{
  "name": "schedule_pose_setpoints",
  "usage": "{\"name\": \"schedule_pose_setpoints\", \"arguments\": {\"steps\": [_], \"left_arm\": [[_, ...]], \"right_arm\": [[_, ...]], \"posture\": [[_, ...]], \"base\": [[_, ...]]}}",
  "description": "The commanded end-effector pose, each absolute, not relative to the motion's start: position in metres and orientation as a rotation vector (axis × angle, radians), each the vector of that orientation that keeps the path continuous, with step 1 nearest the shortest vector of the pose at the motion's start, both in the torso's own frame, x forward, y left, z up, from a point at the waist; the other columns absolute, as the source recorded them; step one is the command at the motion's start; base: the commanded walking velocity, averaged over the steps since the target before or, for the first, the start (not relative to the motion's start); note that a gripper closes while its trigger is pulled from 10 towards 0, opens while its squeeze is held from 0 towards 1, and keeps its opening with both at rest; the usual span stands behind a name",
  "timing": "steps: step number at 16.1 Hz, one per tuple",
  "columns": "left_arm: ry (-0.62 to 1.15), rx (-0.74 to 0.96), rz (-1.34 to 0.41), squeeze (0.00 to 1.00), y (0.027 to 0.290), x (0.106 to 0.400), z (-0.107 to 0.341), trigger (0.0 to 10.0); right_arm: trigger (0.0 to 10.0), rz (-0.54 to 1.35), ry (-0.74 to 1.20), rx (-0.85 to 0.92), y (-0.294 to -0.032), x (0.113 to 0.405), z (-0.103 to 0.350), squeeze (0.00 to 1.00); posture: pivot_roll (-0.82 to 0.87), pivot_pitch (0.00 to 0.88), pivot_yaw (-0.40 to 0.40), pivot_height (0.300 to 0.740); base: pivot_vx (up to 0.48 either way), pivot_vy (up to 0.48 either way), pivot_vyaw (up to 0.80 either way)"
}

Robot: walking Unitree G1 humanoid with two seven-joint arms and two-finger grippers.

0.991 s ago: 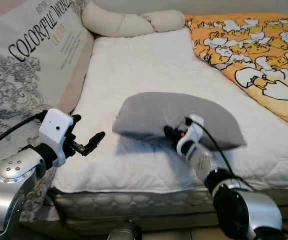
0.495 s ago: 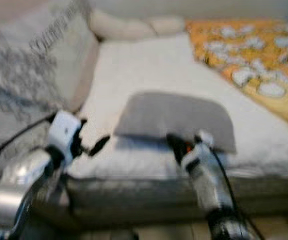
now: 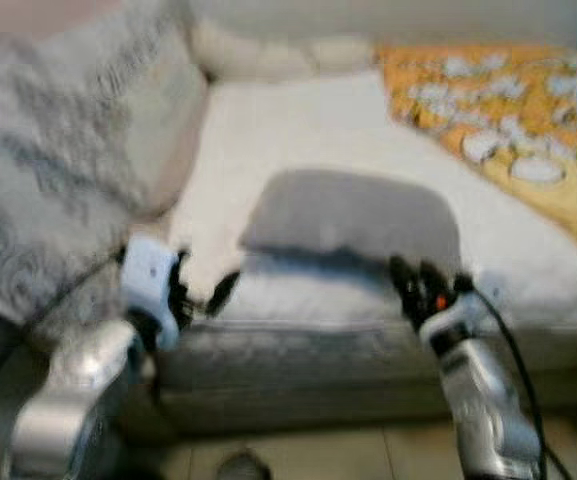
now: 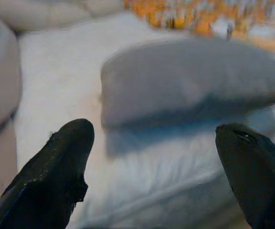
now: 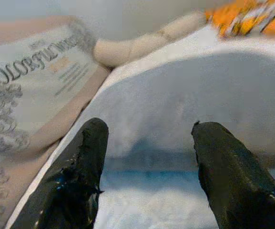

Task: Clean up the room

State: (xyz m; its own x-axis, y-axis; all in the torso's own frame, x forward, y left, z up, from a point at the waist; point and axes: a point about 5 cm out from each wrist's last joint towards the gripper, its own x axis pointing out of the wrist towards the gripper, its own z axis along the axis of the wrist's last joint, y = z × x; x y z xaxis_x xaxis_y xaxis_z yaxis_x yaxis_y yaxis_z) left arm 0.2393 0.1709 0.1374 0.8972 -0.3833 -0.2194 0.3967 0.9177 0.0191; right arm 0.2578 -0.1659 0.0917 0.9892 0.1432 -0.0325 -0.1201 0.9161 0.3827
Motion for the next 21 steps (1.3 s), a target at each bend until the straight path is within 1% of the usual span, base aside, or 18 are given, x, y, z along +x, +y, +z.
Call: {"name": "schedule_pose_setpoints", "arguments": {"steps": [1,3,5,6,7,8,11,15,16,21], "left_arm": [[0.183,0.103,-0.373,0.0,0.169,0.246,0.145,10.0],[0.171,0.094,-0.336,0.0,0.164,0.25,0.145,10.0],[0.177,0.185,-0.316,0.0,0.162,0.249,0.143,10.0],[0.176,0.179,-0.301,0.0,0.161,0.248,0.143,10.0],[0.163,0.158,-0.273,0.0,0.162,0.248,0.144,10.0],[0.148,0.138,-0.243,0.0,0.162,0.248,0.144,10.0],[0.114,0.111,-0.188,0.0,0.162,0.249,0.147,10.0],[0.112,0.091,-0.131,0.0,0.169,0.249,0.145,10.0],[0.108,0.094,-0.133,0.0,0.168,0.251,0.145,10.0],[0.114,0.088,-0.13,0.0,0.167,0.256,0.137,10.0]], "right_arm": [[10.0,0.085,0.059,0.322,-0.173,0.255,0.098,0.0],[10.0,0.041,0.082,0.247,-0.181,0.25,0.102,0.0],[10.0,0.026,0.112,0.167,-0.183,0.243,0.103,0.0],[10.0,0.027,0.119,0.153,-0.184,0.241,0.103,0.0],[10.0,0.015,0.137,0.076,-0.184,0.237,0.103,0.0],[10.0,0.023,0.152,0.045,-0.185,0.235,0.104,0.0],[10.0,0.039,0.165,0.065,-0.191,0.236,0.107,0.0],[10.0,0.076,0.208,0.077,-0.188,0.238,0.105,0.0],[10.0,0.095,0.239,0.059,-0.184,0.238,0.099,0.0],[10.0,0.106,0.266,0.065,-0.178,0.24,0.09,0.0]], "posture": [[0.0,0.0,0.066,0.74],[-0.02,0.0,0.067,0.74],[-0.03,0.0,0.069,0.74],[-0.04,0.0,0.07,0.74],[-0.04,0.0,0.068,0.74],[-0.05,0.0,0.058,0.74],[-0.04,0.0,0.027,0.74],[-0.02,0.0,0.007,0.74],[-0.01,0.0,0.004,0.74],[-0.01,0.0,0.003,0.74]], "base": [[0.0,0.0,0.0],[0.0,0.0,0.0],[0.0,0.0,0.0],[0.0,0.0,0.0],[0.0,0.0,0.0],[0.0,0.0,0.0],[0.0,0.0,0.0],[0.301,0.0,0.0],[0.33,0.0,0.0],[0.33,0.0,0.0]]}}
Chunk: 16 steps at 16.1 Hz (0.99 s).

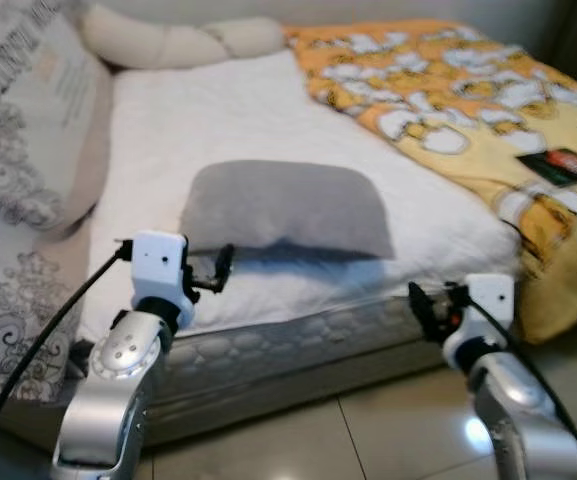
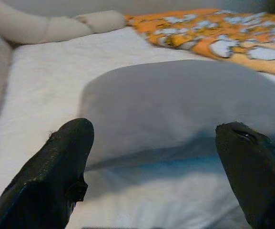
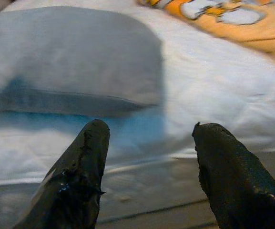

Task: Clean up the room

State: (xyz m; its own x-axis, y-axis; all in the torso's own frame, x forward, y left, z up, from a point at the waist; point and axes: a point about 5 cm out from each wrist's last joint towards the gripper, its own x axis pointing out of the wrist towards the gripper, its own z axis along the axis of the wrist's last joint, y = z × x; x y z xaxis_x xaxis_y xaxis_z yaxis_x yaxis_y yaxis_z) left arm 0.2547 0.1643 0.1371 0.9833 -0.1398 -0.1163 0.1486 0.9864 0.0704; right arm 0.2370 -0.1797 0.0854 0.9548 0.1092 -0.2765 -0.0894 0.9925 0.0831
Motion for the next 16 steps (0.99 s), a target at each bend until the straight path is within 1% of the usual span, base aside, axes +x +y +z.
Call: {"name": "schedule_pose_setpoints", "arguments": {"steps": [1,5,9,14,15,16], "left_arm": [[0.102,0.096,-0.128,0.0,0.168,0.257,0.137,10.0],[0.095,0.076,-0.08,0.0,0.175,0.257,0.136,10.0],[0.096,0.076,-0.056,0.0,0.181,0.249,0.132,10.0],[0.091,0.097,-0.079,0.0,0.18,0.245,0.134,10.0],[0.093,0.098,-0.081,0.0,0.179,0.244,0.134,10.0],[0.094,0.099,-0.082,0.0,0.179,0.243,0.134,10.0]], "right_arm": [[10.0,0.107,0.271,0.07,-0.178,0.241,0.088,0.0],[10.0,0.158,0.266,0.047,-0.174,0.245,0.089,0.0],[10.0,0.178,0.259,0.039,-0.173,0.25,0.09,0.0],[10.0,0.167,0.26,0.059,-0.177,0.247,0.087,0.0],[10.0,0.209,0.257,0.018,-0.173,0.245,0.087,0.0],[10.0,0.224,0.257,0.014,-0.171,0.244,0.087,0.0]], "posture": [[-0.01,0.0,0.002,0.74],[0.02,0.0,-0.024,0.74],[0.05,0.0,-0.038,0.74],[0.05,0.0,-0.031,0.74],[0.05,0.0,-0.033,0.74],[0.05,0.0,-0.035,0.74]], "base": [[0.33,0.0,0.0],[0.331,0.0,0.0],[0.333,0.0,0.74],[0.324,0.0,0.0],[0.322,0.0,0.8],[0.33,0.0,0.8]]}}
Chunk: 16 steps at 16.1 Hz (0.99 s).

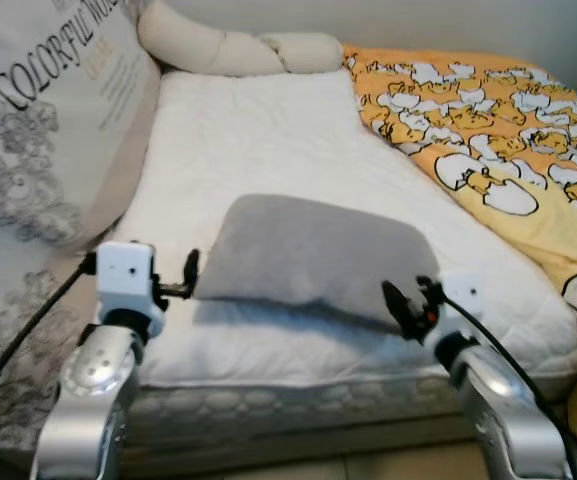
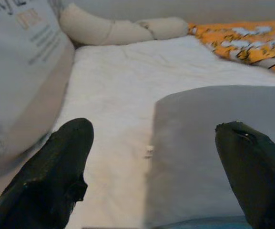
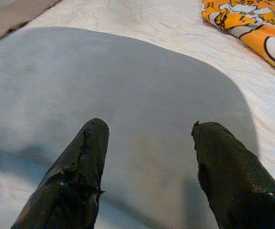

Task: Clean up the room

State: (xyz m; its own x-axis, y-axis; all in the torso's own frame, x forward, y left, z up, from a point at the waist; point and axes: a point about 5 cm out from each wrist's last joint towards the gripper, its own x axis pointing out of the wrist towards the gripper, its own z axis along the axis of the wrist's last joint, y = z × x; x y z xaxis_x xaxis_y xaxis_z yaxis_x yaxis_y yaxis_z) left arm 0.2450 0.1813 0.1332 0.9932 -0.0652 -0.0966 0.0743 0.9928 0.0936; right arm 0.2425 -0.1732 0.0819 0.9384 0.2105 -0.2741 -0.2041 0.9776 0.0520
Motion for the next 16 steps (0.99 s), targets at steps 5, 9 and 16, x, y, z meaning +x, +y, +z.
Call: {"name": "schedule_pose_setpoints", "arguments": {"steps": [5,9,16], "left_arm": [[0.095,0.109,-0.088,0.0,0.179,0.241,0.134,10.0],[0.114,0.092,-0.197,0.0,0.171,0.24,0.132,10.0],[0.108,0.096,-0.219,0.0,0.169,0.249,0.133,10.0]], "right_arm": [[10.0,0.218,0.243,0.07,-0.17,0.245,0.087,0.0],[10.0,0.136,0.23,0.067,-0.182,0.247,0.087,0.0],[10.0,0.093,0.214,0.053,-0.187,0.25,0.09,0.0]], "posture": [[0.06,0.0,-0.036,0.74],[0.06,0.0,-0.027,0.74],[0.03,0.0,-0.017,0.74]], "base": [[0.323,0.0,0.48],[0.08,0.0,0.0],[0.0,0.0,0.0]]}}
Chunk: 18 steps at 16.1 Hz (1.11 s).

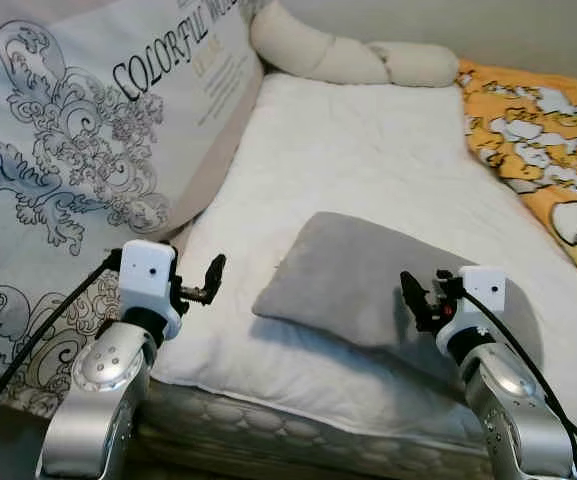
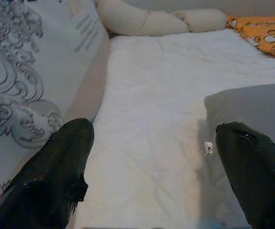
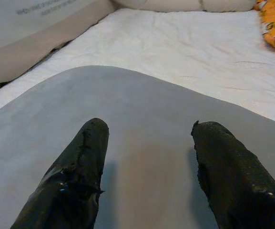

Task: Clean up the room

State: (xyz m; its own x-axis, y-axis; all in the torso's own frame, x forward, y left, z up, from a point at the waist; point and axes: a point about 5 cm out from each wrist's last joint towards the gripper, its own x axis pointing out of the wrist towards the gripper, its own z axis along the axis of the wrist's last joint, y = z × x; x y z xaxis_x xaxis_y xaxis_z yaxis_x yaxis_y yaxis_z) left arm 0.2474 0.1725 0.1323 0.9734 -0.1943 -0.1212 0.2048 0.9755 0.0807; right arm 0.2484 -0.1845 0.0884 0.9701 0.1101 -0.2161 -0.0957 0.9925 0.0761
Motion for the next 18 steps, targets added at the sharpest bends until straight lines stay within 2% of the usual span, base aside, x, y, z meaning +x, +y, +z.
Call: {"name": "schedule_pose_setpoints", "arguments": {"steps": [1,7,8,12,13,14,18], "left_arm": [[0.101,0.084,-0.225,0.0,0.168,0.252,0.135,10.0],[0.149,0.058,-0.257,0.0,0.167,0.26,0.128,10.0],[0.153,0.023,-0.28,1.0,0.167,0.262,0.127,10.0],[0.148,-0.003,-0.299,1.0,0.166,0.268,0.13,10.0],[0.133,0.017,-0.302,0.56,0.166,0.269,0.132,10.0],[0.125,0.059,-0.272,0.0,0.167,0.269,0.132,10.0],[0.111,0.071,-0.268,0.0,0.166,0.273,0.134,10.0]], "right_arm": [[10.0,0.087,0.213,0.061,-0.186,0.25,0.09,0.0],[10.0,0.151,0.251,0.032,-0.182,0.251,0.086,0.0],[10.0,0.161,0.264,0.015,-0.186,0.253,0.086,0.0],[10.0,0.205,0.266,-0.013,-0.198,0.255,0.09,0.0],[10.0,0.206,0.257,-0.005,-0.199,0.256,0.092,0.0],[10.0,0.194,0.24,0.016,-0.197,0.255,0.094,0.0],[10.0,0.209,0.259,0.08,-0.179,0.251,0.086,0.0]], "posture": [[0.03,0.0,-0.017,0.74],[0.03,0.0,-0.008,0.74],[0.03,0.0,-0.007,0.74],[0.01,0.0,0.007,0.74],[0.01,0.0,0.007,0.74],[0.0,0.0,0.006,0.74],[0.01,0.0,0.003,0.74]], "base": [[0.0,0.0,0.0],[0.0,0.0,0.0],[0.0,0.0,0.0],[0.0,0.0,0.0],[0.0,0.0,0.0],[0.0,0.0,0.0],[0.0,0.311,-0.49]]}}
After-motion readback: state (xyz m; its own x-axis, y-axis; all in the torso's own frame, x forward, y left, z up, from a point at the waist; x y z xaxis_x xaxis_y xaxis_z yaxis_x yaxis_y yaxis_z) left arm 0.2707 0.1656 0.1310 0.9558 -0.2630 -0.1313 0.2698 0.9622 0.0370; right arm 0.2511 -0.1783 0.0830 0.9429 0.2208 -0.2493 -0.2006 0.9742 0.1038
